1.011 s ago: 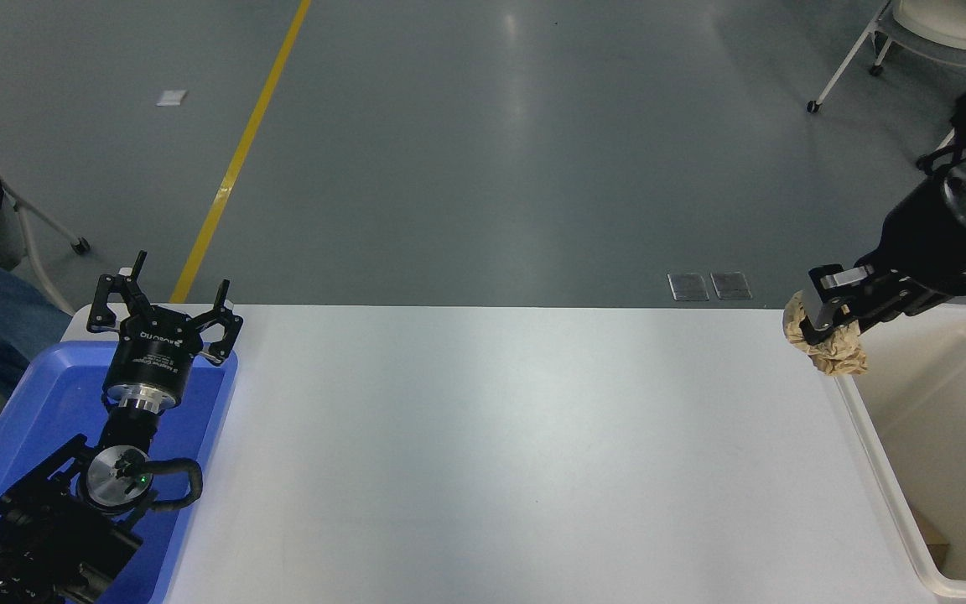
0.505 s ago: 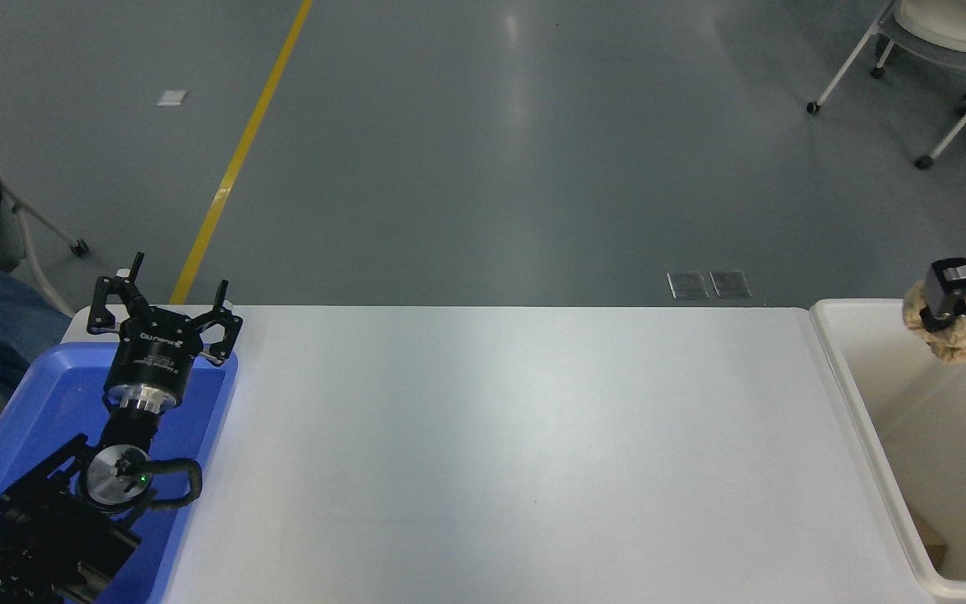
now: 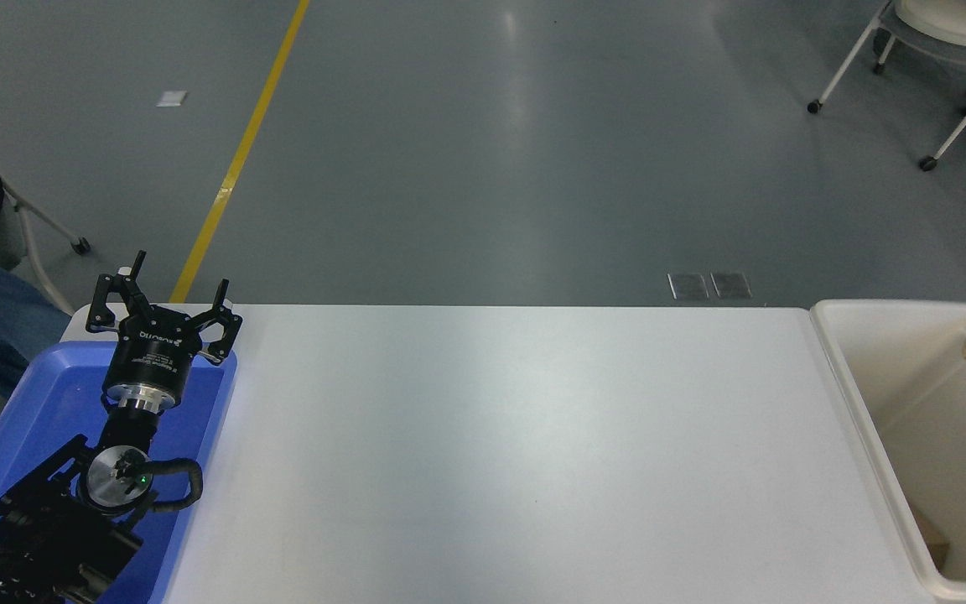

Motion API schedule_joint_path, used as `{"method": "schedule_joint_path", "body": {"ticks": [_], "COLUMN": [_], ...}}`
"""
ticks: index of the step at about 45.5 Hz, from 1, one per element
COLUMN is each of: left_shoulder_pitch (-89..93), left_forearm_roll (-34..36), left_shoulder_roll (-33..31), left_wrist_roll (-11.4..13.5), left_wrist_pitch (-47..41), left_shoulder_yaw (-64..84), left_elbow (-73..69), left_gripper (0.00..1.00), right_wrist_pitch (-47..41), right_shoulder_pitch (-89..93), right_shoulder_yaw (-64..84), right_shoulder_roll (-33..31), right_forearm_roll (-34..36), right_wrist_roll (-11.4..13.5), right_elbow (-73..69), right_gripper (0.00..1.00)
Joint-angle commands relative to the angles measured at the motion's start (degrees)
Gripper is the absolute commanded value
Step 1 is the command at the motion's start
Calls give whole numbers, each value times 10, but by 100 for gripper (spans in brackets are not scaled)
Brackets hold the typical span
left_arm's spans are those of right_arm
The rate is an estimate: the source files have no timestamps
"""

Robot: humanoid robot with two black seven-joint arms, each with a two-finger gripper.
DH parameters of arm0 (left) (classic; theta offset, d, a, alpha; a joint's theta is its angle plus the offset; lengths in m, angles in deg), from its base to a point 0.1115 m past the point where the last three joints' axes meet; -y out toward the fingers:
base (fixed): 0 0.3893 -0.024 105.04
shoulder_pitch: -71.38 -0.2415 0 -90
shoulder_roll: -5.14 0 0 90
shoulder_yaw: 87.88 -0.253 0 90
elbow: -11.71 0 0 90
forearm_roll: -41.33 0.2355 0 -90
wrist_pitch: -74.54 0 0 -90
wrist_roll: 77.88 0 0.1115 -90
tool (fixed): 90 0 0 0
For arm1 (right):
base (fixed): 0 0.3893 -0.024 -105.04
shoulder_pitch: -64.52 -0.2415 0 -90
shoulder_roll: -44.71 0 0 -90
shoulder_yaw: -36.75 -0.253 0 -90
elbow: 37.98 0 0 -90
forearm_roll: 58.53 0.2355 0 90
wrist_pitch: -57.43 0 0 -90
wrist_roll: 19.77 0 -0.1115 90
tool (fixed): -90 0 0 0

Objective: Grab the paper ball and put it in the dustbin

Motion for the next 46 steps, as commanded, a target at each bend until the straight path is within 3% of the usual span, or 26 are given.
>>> {"method": "schedule_joint_path", "body": {"ticks": [1,15,17,19,21,22,24,25,46], "left_shoulder_pitch": [0,0,0,0,0,0,0,0,1], "left_forearm_roll": [0,0,0,0,0,0,0,0,1], "left_shoulder_roll": [0,0,0,0,0,0,0,0,0], "left_wrist_roll": [1,1,1,1,1,1,1,1,1], "left_wrist_pitch": [-1,-1,-1,-1,-1,-1,-1,-1,-1], "left_shoulder_yaw": [1,1,1,1,1,1,1,1,0], "left_elbow": [0,0,0,0,0,0,0,0,0], "left_gripper": [100,100,100,100,100,100,100,100,100], "right_wrist_pitch": [29,75,86,91,95,97,98,98,91], "right_shoulder_pitch": [163,191,191,191,191,191,191,190,135], "right_shoulder_yaw": [-137,-139,-140,-140,-141,-142,-143,-143,-137], "right_shoulder_roll": [77,118,118,118,118,118,117,116,77], "right_forearm_roll": [15,15,15,15,15,16,17,16,14], "right_wrist_roll": [42,64,65,66,66,66,66,68,76], "right_elbow": [94,93,94,94,95,95,95,95,87], "right_gripper": [0,0,6,21,59,73,94,100,100]}}
